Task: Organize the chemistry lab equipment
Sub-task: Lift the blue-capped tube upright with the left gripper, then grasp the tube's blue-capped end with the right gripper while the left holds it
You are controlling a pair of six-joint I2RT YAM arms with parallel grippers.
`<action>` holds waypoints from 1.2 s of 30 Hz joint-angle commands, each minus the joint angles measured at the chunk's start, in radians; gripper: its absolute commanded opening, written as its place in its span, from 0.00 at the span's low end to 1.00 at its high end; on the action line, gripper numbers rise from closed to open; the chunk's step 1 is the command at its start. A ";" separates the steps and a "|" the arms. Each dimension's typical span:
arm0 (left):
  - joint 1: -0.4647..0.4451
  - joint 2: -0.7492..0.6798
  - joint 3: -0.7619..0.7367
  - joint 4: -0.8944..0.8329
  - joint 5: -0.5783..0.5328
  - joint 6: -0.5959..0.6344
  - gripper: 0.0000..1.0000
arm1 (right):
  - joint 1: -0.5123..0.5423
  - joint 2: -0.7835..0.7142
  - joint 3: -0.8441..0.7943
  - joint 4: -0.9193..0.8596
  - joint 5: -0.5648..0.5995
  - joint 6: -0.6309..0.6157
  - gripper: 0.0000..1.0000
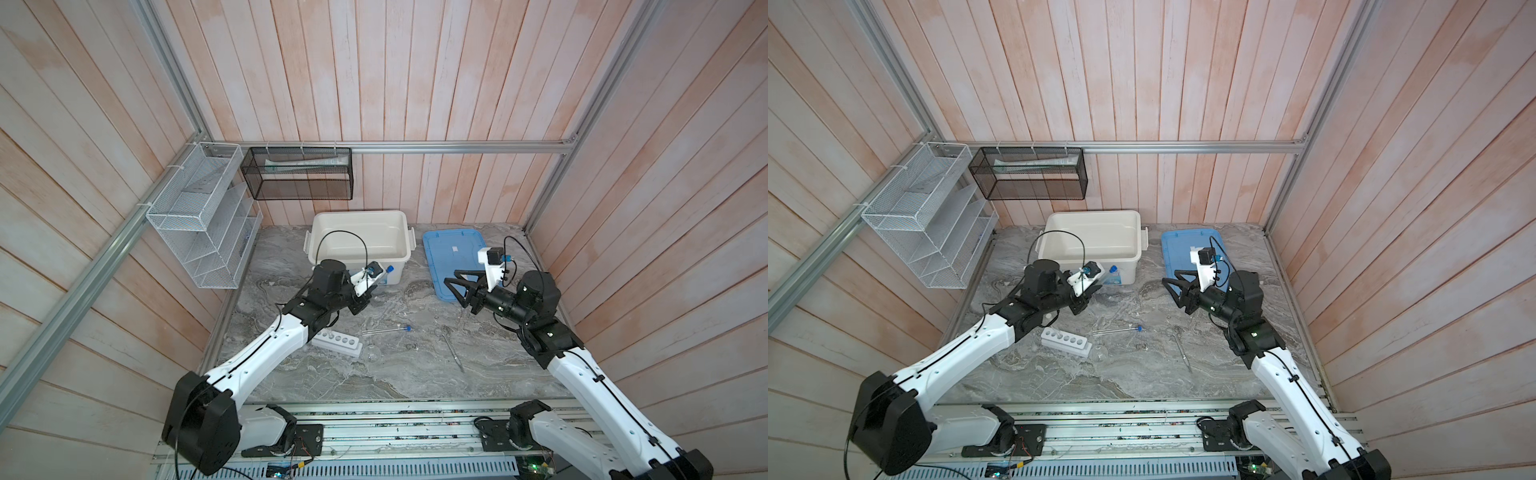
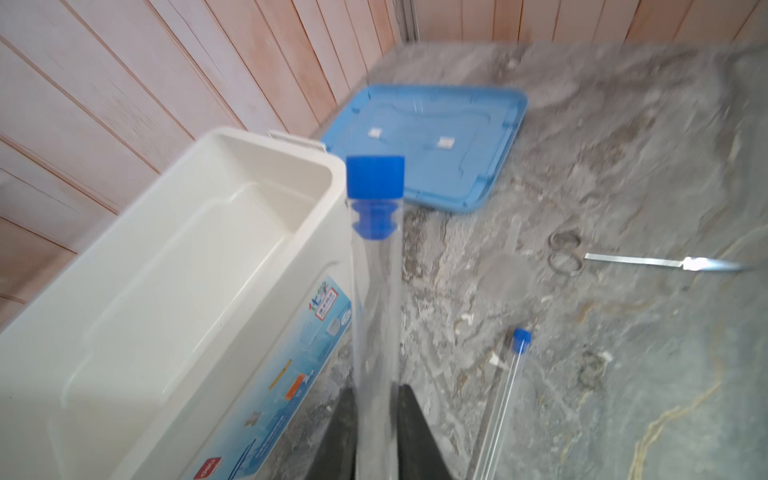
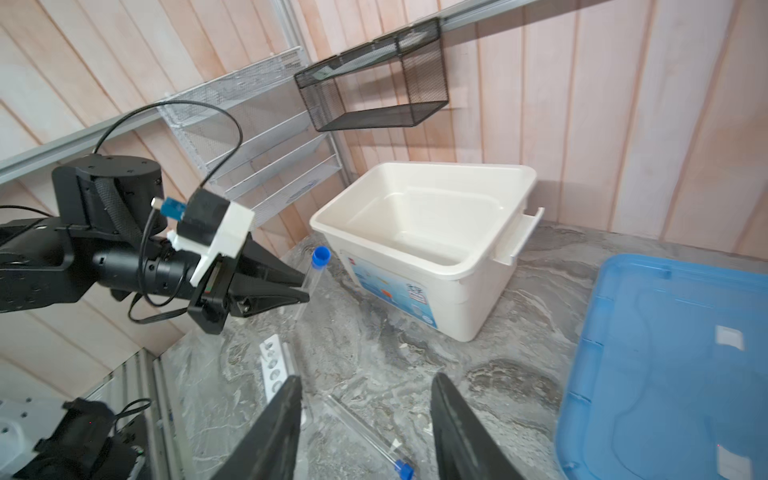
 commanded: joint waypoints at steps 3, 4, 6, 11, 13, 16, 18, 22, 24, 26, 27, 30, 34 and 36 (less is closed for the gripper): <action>0.084 -0.103 -0.101 0.128 0.337 -0.221 0.18 | 0.143 0.112 0.138 -0.063 -0.007 -0.073 0.54; 0.094 -0.119 -0.117 0.133 0.362 -0.239 0.18 | 0.172 0.144 0.160 -0.055 -0.003 -0.076 0.54; 0.107 -0.144 -0.138 0.139 0.390 -0.261 0.18 | 0.223 0.194 0.201 -0.030 -0.001 -0.079 0.54; 0.118 -0.182 -0.159 0.156 0.457 -0.290 0.18 | 0.313 0.314 0.315 -0.021 -0.002 -0.105 0.55; 0.122 -0.185 -0.161 0.174 0.482 -0.310 0.18 | 0.323 0.353 0.348 -0.041 0.017 -0.118 0.54; 0.124 -0.178 -0.157 0.173 0.508 -0.320 0.18 | 0.335 0.389 0.373 -0.039 0.021 -0.120 0.54; 0.125 -0.171 -0.156 0.175 0.523 -0.329 0.18 | 0.344 0.402 0.384 -0.034 0.022 -0.121 0.54; 0.124 -0.166 -0.155 0.177 0.536 -0.334 0.18 | 0.356 0.436 0.407 -0.035 0.010 -0.122 0.46; 0.124 -0.167 -0.155 0.178 0.538 -0.336 0.18 | 0.361 0.450 0.411 -0.028 0.002 -0.122 0.46; 0.124 -0.168 -0.154 0.177 0.540 -0.336 0.18 | 0.365 0.459 0.410 -0.018 -0.002 -0.119 0.46; 0.125 -0.166 -0.154 0.177 0.544 -0.336 0.18 | 0.367 0.463 0.412 -0.015 -0.006 -0.118 0.45; 0.125 -0.165 -0.153 0.176 0.549 -0.338 0.18 | 0.370 0.470 0.411 -0.005 -0.007 -0.115 0.44; 0.124 -0.165 -0.153 0.174 0.554 -0.337 0.18 | 0.373 0.471 0.408 0.008 -0.008 -0.112 0.40; 0.124 -0.163 -0.155 0.174 0.557 -0.337 0.18 | 0.373 0.471 0.405 0.016 -0.008 -0.110 0.39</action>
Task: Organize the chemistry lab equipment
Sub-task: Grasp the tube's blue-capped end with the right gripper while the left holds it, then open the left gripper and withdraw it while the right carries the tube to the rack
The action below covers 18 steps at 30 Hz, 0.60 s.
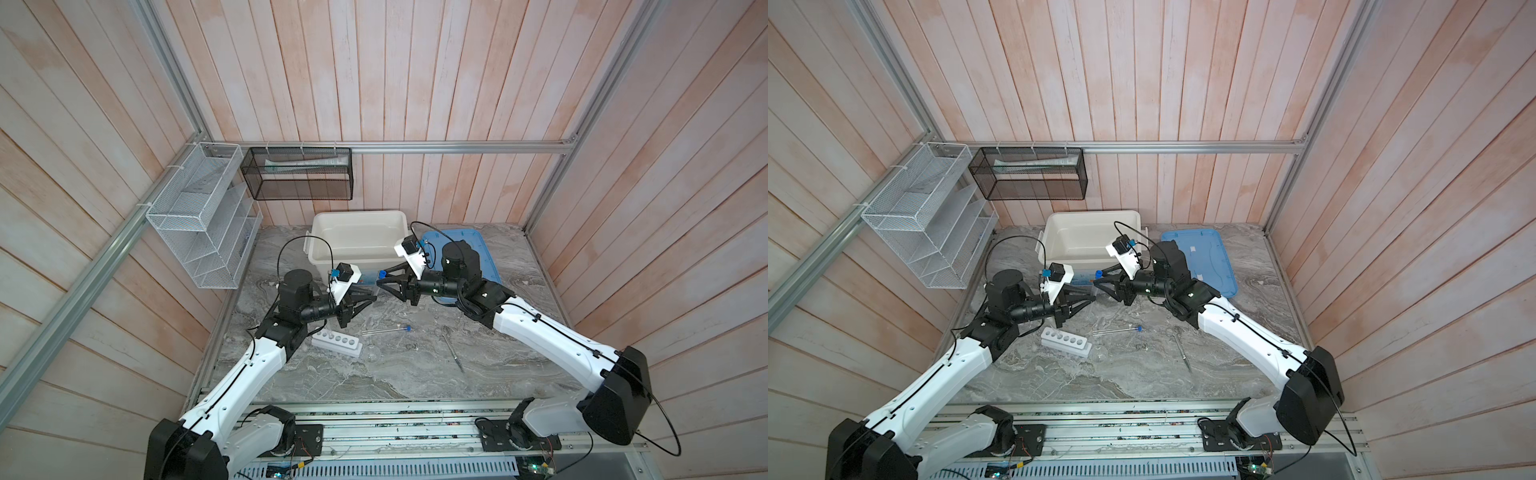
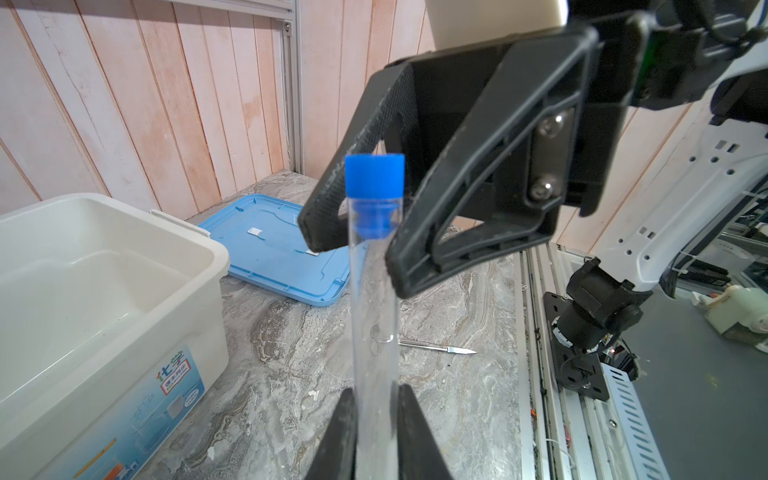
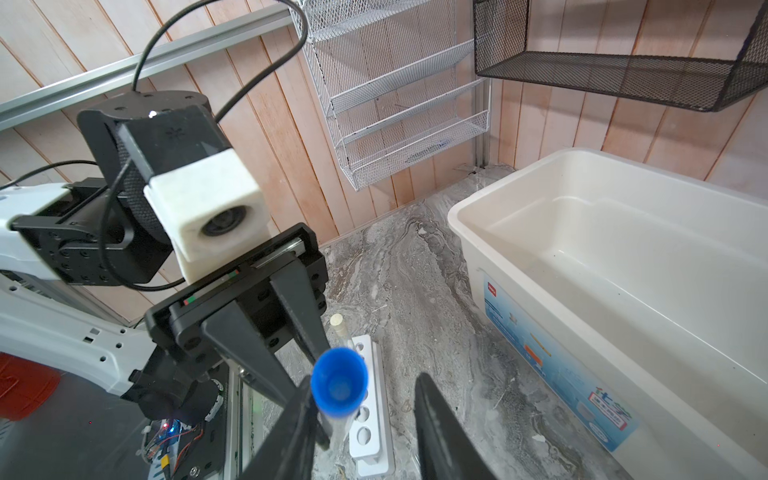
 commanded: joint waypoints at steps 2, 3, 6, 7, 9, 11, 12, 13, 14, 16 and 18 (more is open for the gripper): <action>0.006 0.007 -0.006 0.013 0.026 -0.004 0.18 | 0.008 0.006 0.018 0.041 -0.013 0.005 0.35; 0.005 0.007 -0.006 0.013 0.026 -0.004 0.18 | 0.008 0.006 0.016 0.043 -0.015 0.005 0.34; 0.005 0.006 -0.006 0.013 0.027 -0.004 0.18 | 0.009 0.007 0.015 0.054 -0.016 0.011 0.29; 0.005 0.006 -0.006 0.011 0.027 -0.004 0.18 | 0.010 0.006 0.012 0.057 -0.015 0.012 0.27; 0.005 0.005 -0.006 0.011 0.022 -0.002 0.18 | 0.010 0.006 0.014 0.058 -0.016 0.012 0.23; 0.005 0.004 -0.007 0.010 0.018 -0.001 0.18 | 0.011 0.005 0.014 0.056 -0.014 0.012 0.19; 0.005 0.004 -0.007 0.010 0.014 -0.001 0.18 | 0.011 0.006 0.014 0.055 -0.012 0.012 0.18; 0.006 0.003 -0.008 0.011 0.013 -0.001 0.18 | 0.011 0.006 0.014 0.054 -0.010 0.014 0.16; 0.005 0.005 -0.008 0.011 0.012 -0.002 0.18 | 0.012 0.006 0.014 0.053 -0.009 0.014 0.15; 0.006 0.003 -0.009 0.013 0.008 -0.002 0.20 | 0.013 0.006 0.013 0.053 -0.007 0.014 0.14; 0.005 -0.001 -0.010 0.014 -0.007 -0.005 0.26 | 0.013 0.008 0.016 0.050 -0.004 0.015 0.12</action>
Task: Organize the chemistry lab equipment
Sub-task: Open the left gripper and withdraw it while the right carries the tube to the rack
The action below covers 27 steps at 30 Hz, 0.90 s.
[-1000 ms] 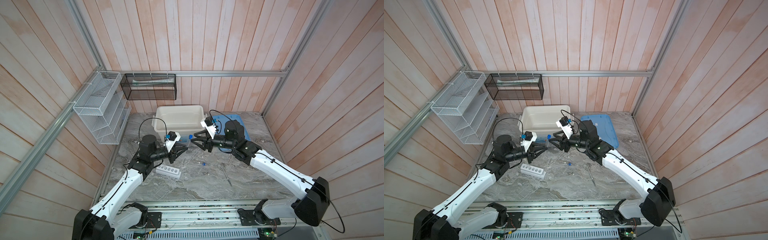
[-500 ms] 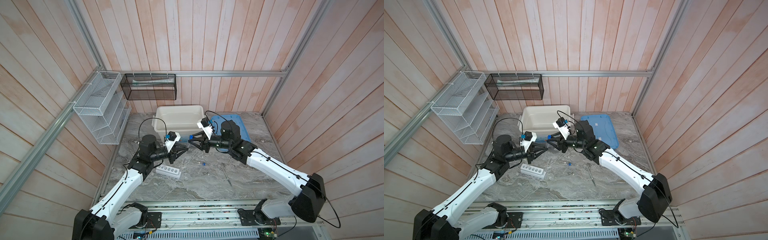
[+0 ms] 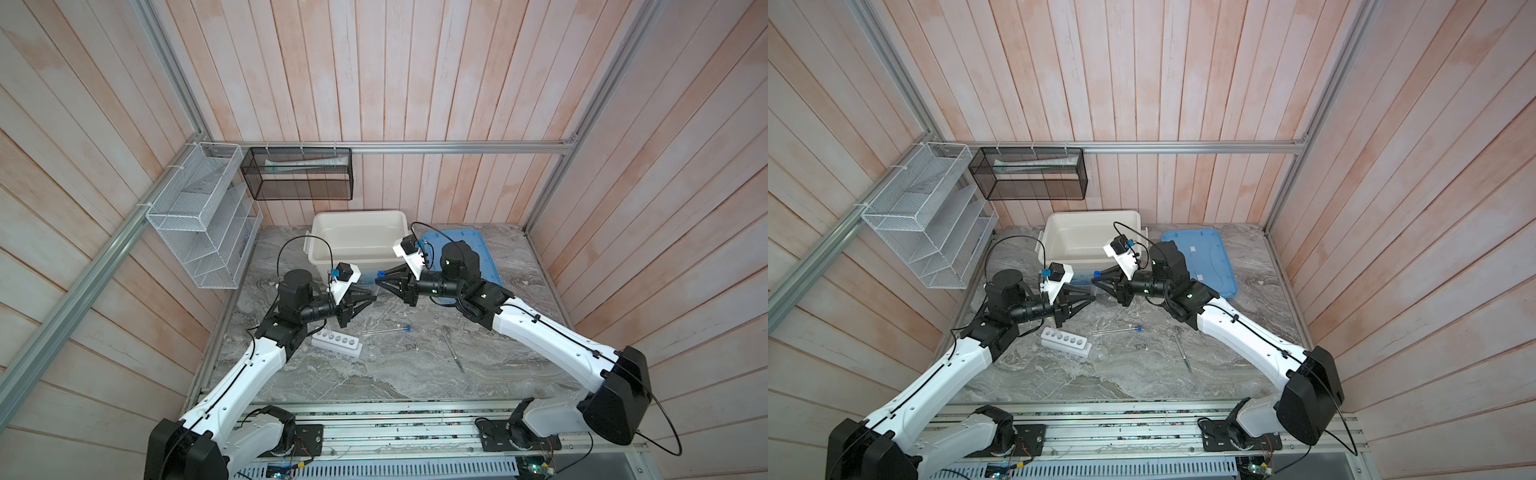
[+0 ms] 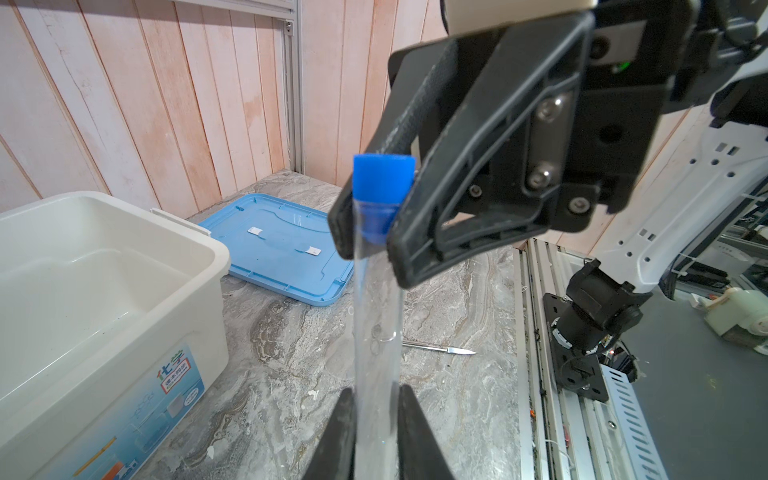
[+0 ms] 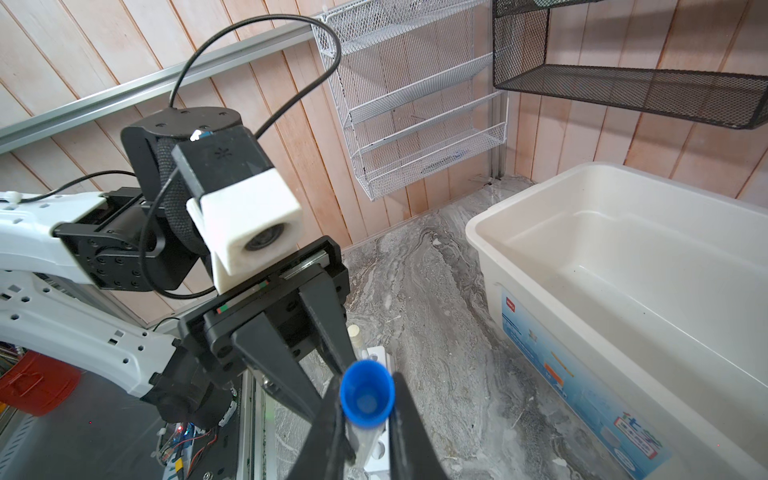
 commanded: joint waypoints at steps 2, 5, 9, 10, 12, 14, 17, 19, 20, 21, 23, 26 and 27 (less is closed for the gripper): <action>0.004 -0.007 -0.012 0.014 -0.016 -0.006 0.35 | 0.001 0.009 0.019 0.012 0.025 -0.005 0.11; 0.004 -0.021 -0.016 0.015 -0.042 -0.006 0.46 | 0.001 0.009 0.020 0.006 0.059 -0.007 0.09; 0.004 -0.042 -0.023 0.012 -0.111 -0.009 0.62 | 0.001 0.013 0.034 -0.016 0.123 -0.015 0.09; 0.006 -0.051 -0.020 0.008 -0.141 -0.010 0.64 | 0.002 0.015 0.036 -0.023 0.143 -0.017 0.09; 0.012 -0.073 -0.014 0.001 -0.232 -0.014 0.69 | 0.005 0.023 0.045 -0.042 0.184 -0.021 0.09; 0.039 -0.099 -0.007 0.008 -0.331 -0.036 0.71 | 0.019 0.038 0.058 -0.062 0.214 -0.033 0.09; 0.090 -0.139 0.003 0.028 -0.509 -0.079 0.72 | 0.073 0.077 0.090 -0.097 0.271 -0.078 0.09; 0.124 -0.164 0.004 0.048 -0.621 -0.110 0.72 | 0.107 0.107 0.111 -0.101 0.289 -0.104 0.09; 0.147 -0.177 0.001 0.059 -0.666 -0.127 0.72 | 0.124 0.125 0.119 -0.091 0.292 -0.108 0.09; 0.171 -0.187 -0.002 0.068 -0.689 -0.145 0.72 | 0.134 0.140 0.124 -0.082 0.289 -0.109 0.09; 0.217 -0.204 -0.009 0.086 -0.730 -0.181 0.72 | 0.154 0.173 0.134 -0.062 0.283 -0.106 0.09; 0.265 -0.217 -0.016 0.096 -0.788 -0.230 0.72 | 0.184 0.219 0.148 -0.041 0.294 -0.110 0.08; 0.275 -0.219 -0.018 0.099 -0.807 -0.234 0.72 | 0.193 0.230 0.147 -0.028 0.302 -0.112 0.08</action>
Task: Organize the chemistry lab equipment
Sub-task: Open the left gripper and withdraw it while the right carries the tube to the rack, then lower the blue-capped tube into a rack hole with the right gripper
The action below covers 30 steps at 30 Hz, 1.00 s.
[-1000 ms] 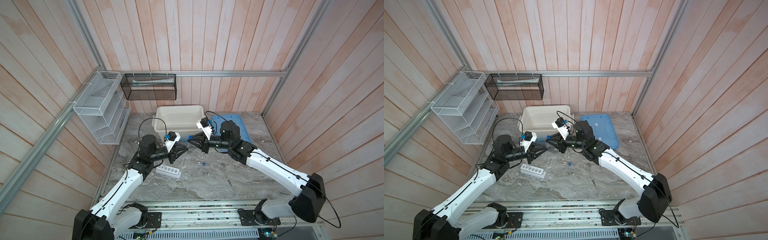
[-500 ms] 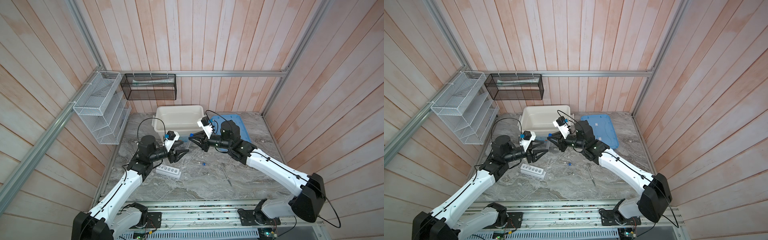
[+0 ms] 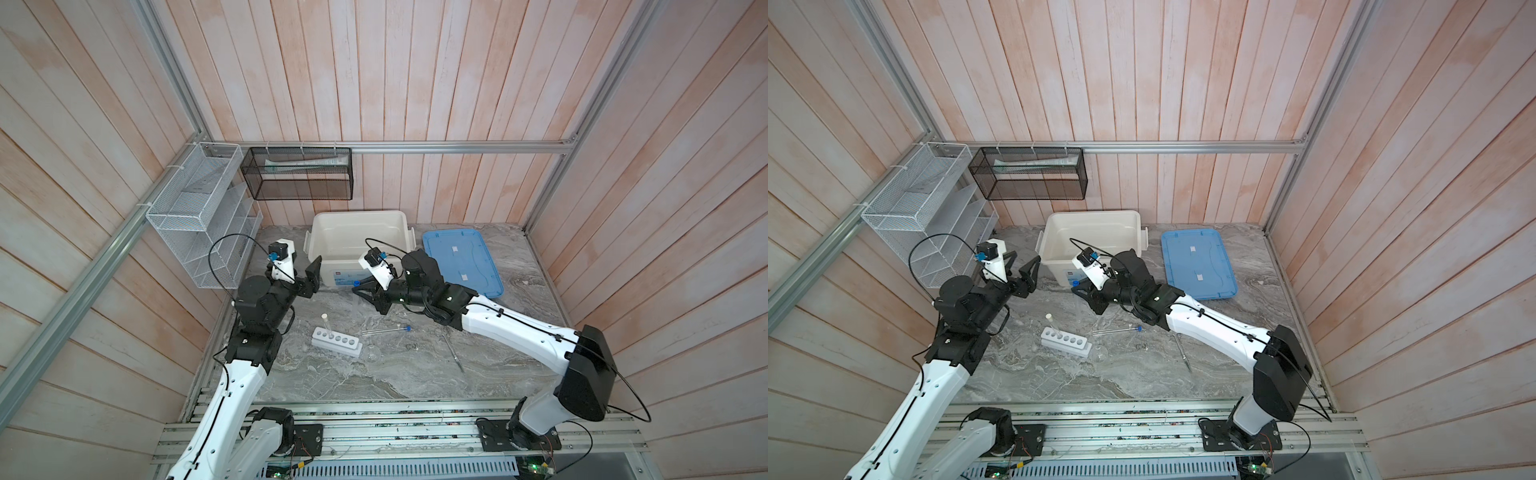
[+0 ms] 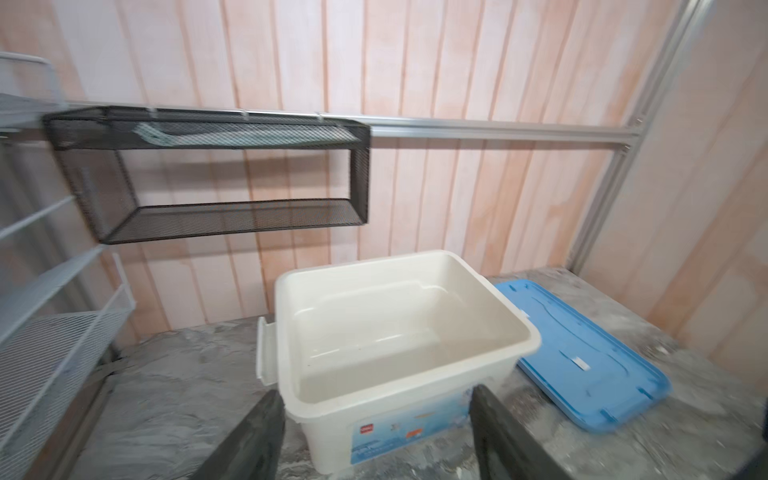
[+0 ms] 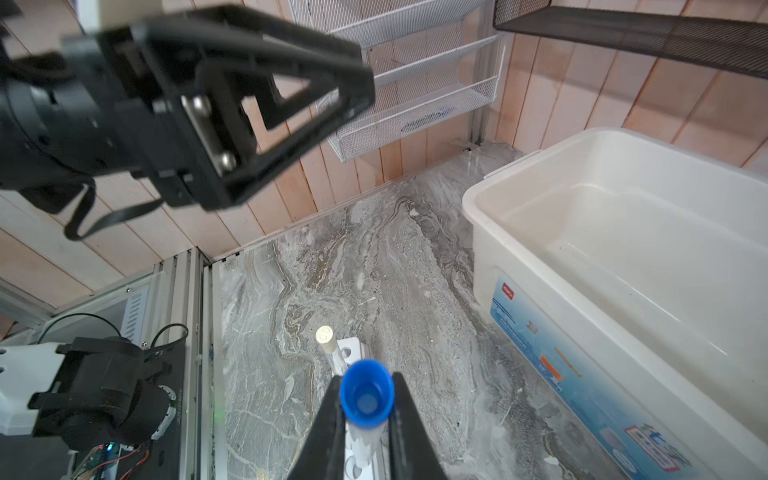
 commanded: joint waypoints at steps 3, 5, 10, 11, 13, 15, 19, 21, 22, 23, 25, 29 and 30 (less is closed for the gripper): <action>0.049 -0.013 -0.014 0.041 -0.153 -0.082 0.72 | 0.034 0.046 0.003 0.087 0.067 -0.010 0.08; 0.062 -0.009 -0.018 0.045 -0.153 -0.088 0.72 | 0.044 0.056 -0.013 0.132 0.068 0.007 0.08; 0.064 -0.011 -0.027 0.059 -0.129 -0.080 0.74 | 0.078 0.097 -0.004 0.164 0.081 0.014 0.08; 0.063 -0.016 -0.029 0.060 -0.127 -0.078 0.74 | 0.083 0.104 0.001 0.164 0.089 0.014 0.08; 0.063 -0.018 -0.031 0.058 -0.132 -0.076 0.74 | 0.089 0.119 0.004 0.164 0.096 0.012 0.08; 0.064 -0.017 -0.031 0.056 -0.134 -0.073 0.74 | 0.093 0.129 0.001 0.169 0.100 0.016 0.08; 0.064 -0.015 -0.034 0.057 -0.124 -0.069 0.74 | 0.103 0.141 -0.004 0.169 0.116 0.020 0.08; 0.063 -0.012 -0.033 0.058 -0.123 -0.069 0.74 | 0.105 0.143 -0.014 0.177 0.121 0.025 0.08; 0.064 -0.012 -0.034 0.058 -0.121 -0.069 0.74 | 0.107 0.145 -0.023 0.189 0.122 0.031 0.08; 0.064 -0.012 -0.034 0.058 -0.118 -0.069 0.74 | 0.107 0.146 -0.031 0.200 0.119 0.037 0.08; 0.064 -0.011 -0.034 0.058 -0.118 -0.069 0.74 | 0.108 0.155 -0.042 0.220 0.114 0.047 0.08; 0.064 -0.012 -0.035 0.056 -0.117 -0.068 0.74 | 0.110 0.175 -0.040 0.226 0.103 0.050 0.08; 0.064 -0.012 -0.035 0.057 -0.116 -0.066 0.74 | 0.110 0.178 -0.039 0.227 0.101 0.050 0.08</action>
